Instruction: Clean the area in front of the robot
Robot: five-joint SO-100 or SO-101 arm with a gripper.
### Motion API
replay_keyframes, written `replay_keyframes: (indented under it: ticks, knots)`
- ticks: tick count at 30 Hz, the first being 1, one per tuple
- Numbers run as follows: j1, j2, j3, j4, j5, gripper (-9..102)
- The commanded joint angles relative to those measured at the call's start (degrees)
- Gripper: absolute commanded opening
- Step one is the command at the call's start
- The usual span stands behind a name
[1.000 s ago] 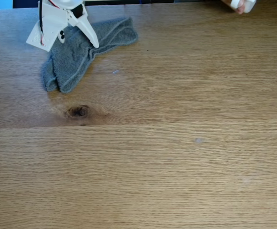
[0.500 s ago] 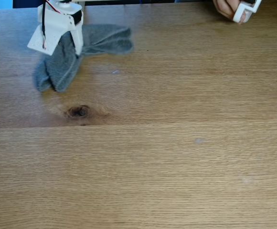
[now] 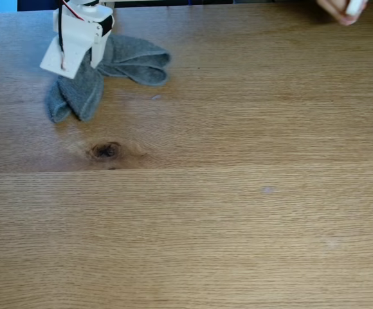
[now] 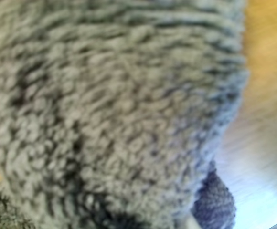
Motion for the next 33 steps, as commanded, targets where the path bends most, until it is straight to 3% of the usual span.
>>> replay_keyframes:
  ticks: [1,10,17,28,33]
  knots:
    - [-5.45,9.32,-2.81,5.36,2.81,0]
    - [-19.34,26.63,-2.81,20.83,12.30,0]
    - [-28.92,21.71,-2.72,28.04,21.88,0]
    - [-41.13,2.20,-2.81,12.13,28.92,0]
    - [-45.00,-3.78,-3.60,-1.41,30.85,0]
